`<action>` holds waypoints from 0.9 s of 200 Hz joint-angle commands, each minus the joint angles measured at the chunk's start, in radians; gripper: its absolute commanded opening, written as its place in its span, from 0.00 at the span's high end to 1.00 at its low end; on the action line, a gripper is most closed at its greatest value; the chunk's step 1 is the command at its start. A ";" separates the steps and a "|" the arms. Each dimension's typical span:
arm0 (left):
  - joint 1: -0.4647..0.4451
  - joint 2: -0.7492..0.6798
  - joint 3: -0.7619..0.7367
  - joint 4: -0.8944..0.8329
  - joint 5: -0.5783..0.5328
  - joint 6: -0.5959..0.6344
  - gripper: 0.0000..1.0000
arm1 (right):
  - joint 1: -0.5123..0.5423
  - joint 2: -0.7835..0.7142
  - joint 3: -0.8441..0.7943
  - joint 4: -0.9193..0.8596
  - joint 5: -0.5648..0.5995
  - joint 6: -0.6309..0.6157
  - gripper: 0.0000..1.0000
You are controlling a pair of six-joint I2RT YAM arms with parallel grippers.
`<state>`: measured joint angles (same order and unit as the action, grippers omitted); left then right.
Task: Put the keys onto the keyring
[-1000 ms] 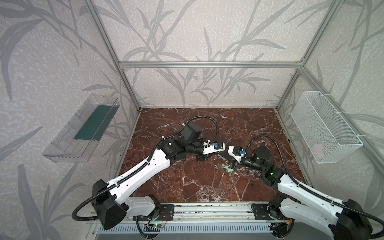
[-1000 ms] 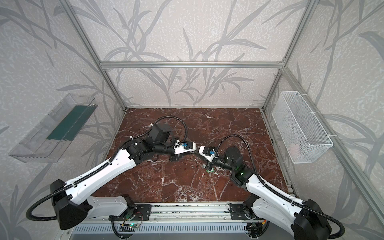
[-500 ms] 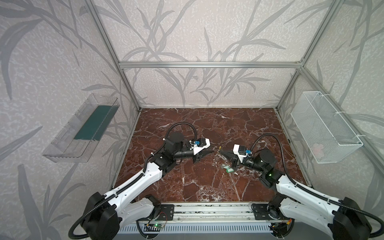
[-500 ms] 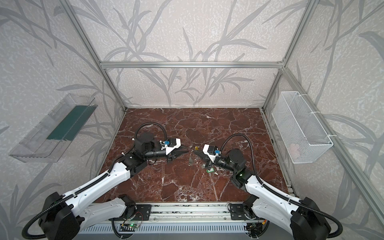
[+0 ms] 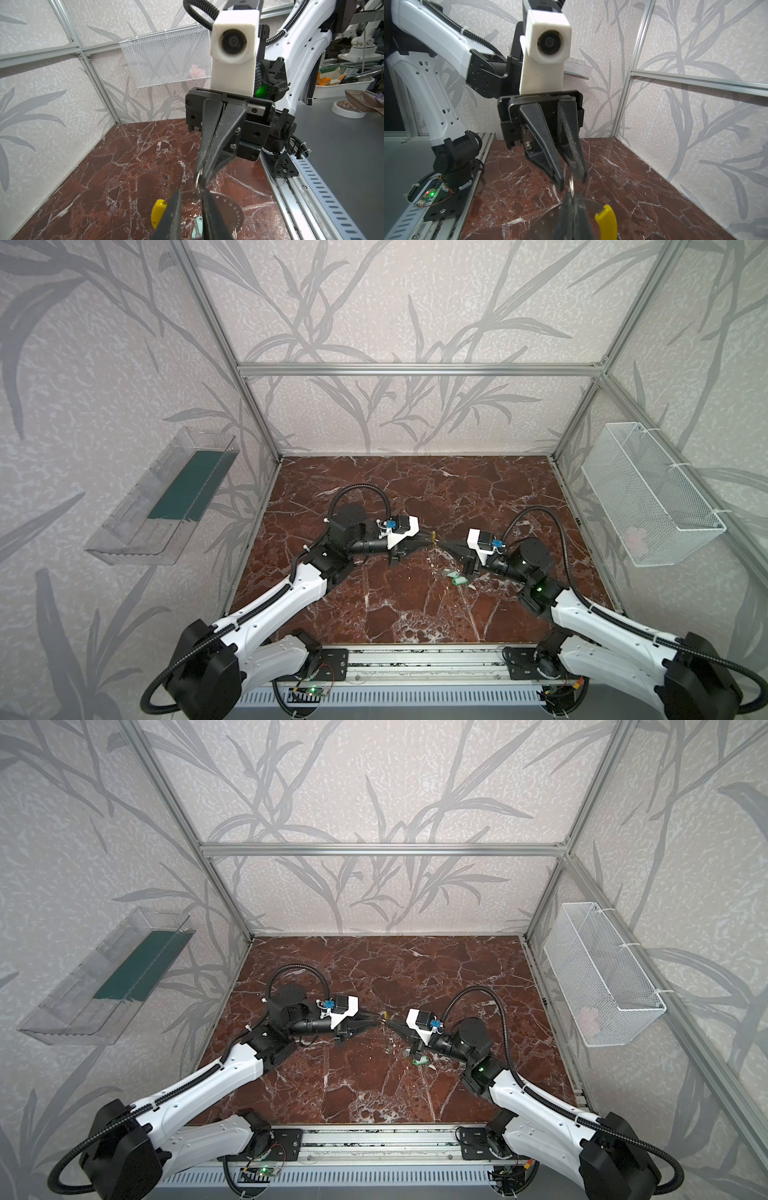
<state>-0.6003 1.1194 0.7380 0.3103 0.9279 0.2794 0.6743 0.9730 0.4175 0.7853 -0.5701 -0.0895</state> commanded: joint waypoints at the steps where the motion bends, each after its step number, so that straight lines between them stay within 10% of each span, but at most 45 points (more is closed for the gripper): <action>1: 0.001 0.013 0.028 -0.015 0.037 0.009 0.79 | -0.004 -0.002 0.004 0.061 -0.009 0.016 1.00; 124: 0.002 0.035 0.046 0.024 0.039 0.010 1.00 | -0.004 0.028 0.005 0.053 0.004 0.025 1.00; 180: 0.059 0.034 0.071 -0.113 -0.040 0.091 1.00 | -0.005 -0.069 -0.031 -0.076 0.209 0.050 0.71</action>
<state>-0.5804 1.1625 0.7567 0.2634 0.9249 0.3172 0.6685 0.9771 0.4046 0.7872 -0.4797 -0.0559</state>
